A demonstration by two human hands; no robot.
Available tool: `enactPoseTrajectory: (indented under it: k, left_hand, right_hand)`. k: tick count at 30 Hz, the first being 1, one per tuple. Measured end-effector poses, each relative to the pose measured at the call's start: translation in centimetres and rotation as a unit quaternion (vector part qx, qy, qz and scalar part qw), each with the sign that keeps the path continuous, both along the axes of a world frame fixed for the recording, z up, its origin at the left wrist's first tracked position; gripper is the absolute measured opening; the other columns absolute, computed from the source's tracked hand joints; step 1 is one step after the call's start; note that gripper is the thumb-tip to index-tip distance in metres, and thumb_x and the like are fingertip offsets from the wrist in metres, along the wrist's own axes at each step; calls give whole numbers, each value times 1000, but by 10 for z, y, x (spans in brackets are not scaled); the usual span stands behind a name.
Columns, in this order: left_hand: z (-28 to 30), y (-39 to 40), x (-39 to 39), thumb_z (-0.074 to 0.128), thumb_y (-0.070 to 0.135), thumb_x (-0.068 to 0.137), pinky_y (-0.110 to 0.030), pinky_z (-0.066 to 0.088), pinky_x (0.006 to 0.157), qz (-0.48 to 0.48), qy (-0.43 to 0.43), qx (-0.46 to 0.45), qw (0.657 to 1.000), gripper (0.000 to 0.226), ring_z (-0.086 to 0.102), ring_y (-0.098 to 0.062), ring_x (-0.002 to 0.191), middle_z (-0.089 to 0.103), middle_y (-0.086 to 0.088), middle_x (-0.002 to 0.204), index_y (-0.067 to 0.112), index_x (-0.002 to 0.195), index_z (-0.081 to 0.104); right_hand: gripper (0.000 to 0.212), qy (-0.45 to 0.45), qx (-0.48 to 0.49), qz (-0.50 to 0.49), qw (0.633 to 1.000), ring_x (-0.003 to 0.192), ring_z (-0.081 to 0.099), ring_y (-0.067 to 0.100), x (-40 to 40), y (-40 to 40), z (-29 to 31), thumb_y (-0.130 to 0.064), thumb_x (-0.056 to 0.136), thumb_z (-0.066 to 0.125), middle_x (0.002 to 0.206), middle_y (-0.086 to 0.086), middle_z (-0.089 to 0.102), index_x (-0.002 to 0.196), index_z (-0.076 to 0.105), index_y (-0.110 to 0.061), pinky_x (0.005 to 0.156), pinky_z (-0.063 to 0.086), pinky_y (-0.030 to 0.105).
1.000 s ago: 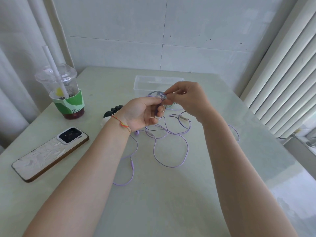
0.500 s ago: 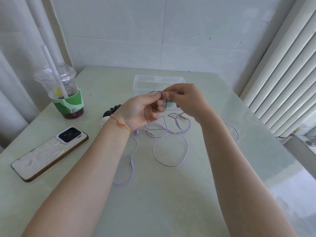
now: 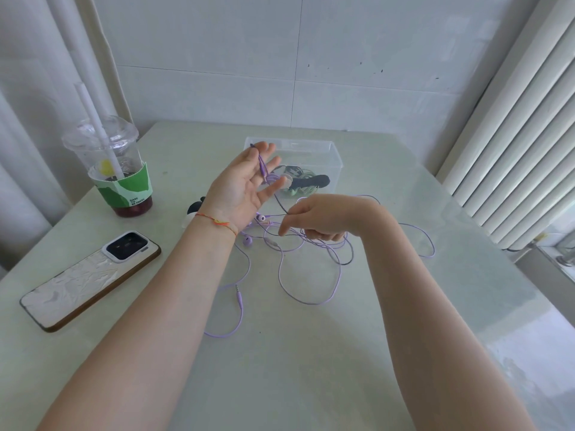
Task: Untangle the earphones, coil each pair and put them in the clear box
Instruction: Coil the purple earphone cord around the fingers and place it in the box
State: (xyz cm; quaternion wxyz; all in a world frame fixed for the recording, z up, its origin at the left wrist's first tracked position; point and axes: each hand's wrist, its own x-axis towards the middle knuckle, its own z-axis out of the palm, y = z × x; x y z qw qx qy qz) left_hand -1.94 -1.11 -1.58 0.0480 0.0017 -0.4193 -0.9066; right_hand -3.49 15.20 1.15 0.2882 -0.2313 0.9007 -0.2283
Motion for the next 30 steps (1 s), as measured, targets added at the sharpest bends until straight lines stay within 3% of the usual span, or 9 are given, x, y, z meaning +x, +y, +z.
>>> enactPoseTrajectory:
  k: [3,6,10,13,15,22,26,30]
  left_hand:
    - [-5,-1,-2,45,19,104,-29,58,64,51,-21,-117,992,20,59,-18,120,62,-4,129,15,103,64]
    - [-10,1,1,49,21,102,-26,56,55,44,-48,-227,972,18,65,-17,111,66,-5,120,16,101,66]
    - [-12,6,5,49,25,102,-25,55,53,-16,-83,-281,956,20,69,-14,106,71,-2,115,20,106,68]
    - [-7,11,9,47,26,102,-23,55,54,-87,-92,-274,954,21,71,-17,102,73,-4,111,18,108,66]
    - [-1,13,14,45,26,103,-22,54,55,-146,-90,-258,951,21,72,-22,97,74,-7,105,18,103,65]
    - [12,9,23,45,25,100,-17,44,42,-227,-71,-198,951,24,73,-21,86,75,-2,87,18,102,68]
    - [12,12,22,48,27,97,-17,44,43,-228,-54,-159,959,27,73,-22,86,75,0,90,22,96,74]
    - [12,8,18,46,24,99,-21,55,52,-218,-37,-71,973,25,72,-23,95,73,-3,109,19,112,68]
  right_hand:
    - [29,44,-44,0,998,45,30,16,0,1,4,-33,98,47,57,-4,39,92,73,-21,44,28,23]
    - [27,93,-124,-36,987,51,35,20,-4,4,8,-30,97,51,60,-2,44,81,69,-16,46,31,24]
    - [21,145,-216,-93,961,51,36,14,-8,8,14,-24,93,54,62,-3,45,85,69,-11,45,29,21]
    - [21,212,-246,-124,938,49,38,9,-12,8,13,-18,93,53,53,-13,48,81,70,-15,47,31,20]
    - [21,241,-266,-150,921,50,39,10,-15,8,10,-19,92,54,54,-10,47,78,69,-19,52,33,24]
    - [18,238,-340,-178,892,56,36,17,-20,8,5,-20,91,57,54,-2,42,77,68,-21,56,31,27]
    - [19,223,-352,-183,891,57,38,18,-19,5,2,-21,93,57,56,-2,44,77,68,-22,58,34,28]
    - [19,171,-305,-182,919,44,41,6,-18,8,1,-13,93,52,49,-10,48,82,67,-17,46,33,17]
